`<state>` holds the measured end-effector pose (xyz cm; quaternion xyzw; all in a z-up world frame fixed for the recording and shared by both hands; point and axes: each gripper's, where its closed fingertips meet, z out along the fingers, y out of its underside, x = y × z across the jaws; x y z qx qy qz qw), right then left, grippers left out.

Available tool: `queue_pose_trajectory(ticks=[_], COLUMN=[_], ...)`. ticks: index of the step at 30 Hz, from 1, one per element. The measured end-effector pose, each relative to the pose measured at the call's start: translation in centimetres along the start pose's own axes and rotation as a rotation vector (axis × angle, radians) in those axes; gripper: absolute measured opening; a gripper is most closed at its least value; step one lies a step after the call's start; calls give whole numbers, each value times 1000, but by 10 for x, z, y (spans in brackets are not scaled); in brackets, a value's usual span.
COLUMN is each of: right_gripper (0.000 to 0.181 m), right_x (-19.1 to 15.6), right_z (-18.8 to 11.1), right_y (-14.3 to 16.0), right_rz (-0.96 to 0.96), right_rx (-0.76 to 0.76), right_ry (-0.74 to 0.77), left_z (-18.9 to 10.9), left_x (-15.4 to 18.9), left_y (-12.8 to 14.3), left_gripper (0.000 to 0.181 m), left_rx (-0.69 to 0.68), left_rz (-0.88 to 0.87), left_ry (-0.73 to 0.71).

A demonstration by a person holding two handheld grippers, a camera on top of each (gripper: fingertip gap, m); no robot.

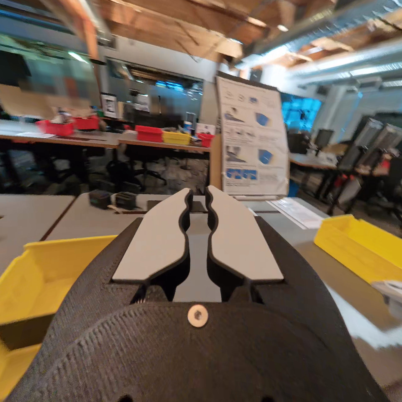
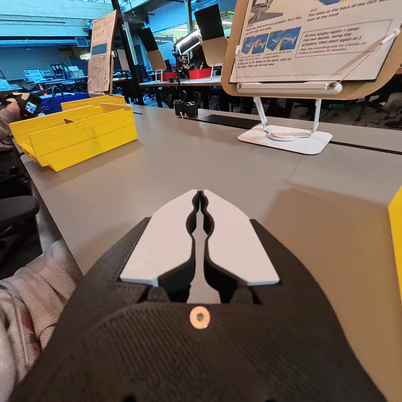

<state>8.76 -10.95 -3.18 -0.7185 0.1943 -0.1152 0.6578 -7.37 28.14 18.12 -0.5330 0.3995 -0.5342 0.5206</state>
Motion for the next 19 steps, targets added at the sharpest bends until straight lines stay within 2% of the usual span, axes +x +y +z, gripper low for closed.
queue_pose_trajectory(ticks=[1, 3, 7, 9, 11, 13, 15, 19], right_gripper=[0, 1, 2, 2, 2, 2, 2, 1], right_x=[0, -1, -6, -10, -14, -18, -20, -26], right_z=[1, 4, 9, 12, 13, 15, 16, 20], right_y=[1, 1, 3, 5, 6, 8, 10, 12], right_rz=[5, 19, 30, 15, -12, -48, -88, -93], right_rx=[-3, -6, -20, -31, -46, -62, -76, -83], right_ry=[-4, -15, -43, -59, -70, -78, -76, -94], left_z=[-8, -18, -32, -35, -34, -33, -30, -11], left_x=[-23, -61, -124, -142, -153, -162, -165, -160], left_y=[2, 23, 104, 134, 153, 162, 160, 129], left_gripper=[10, 9, 14, 16, 17, 17, 18, 14], left_rx=[7, -75, -405, -481, -502, -498, -454, -305], left_rz=[-33, -80, -122, -168, -210, -225, -227, -211], left_ry=[-45, -102, -209, -239, -257, -288, -303, -304])
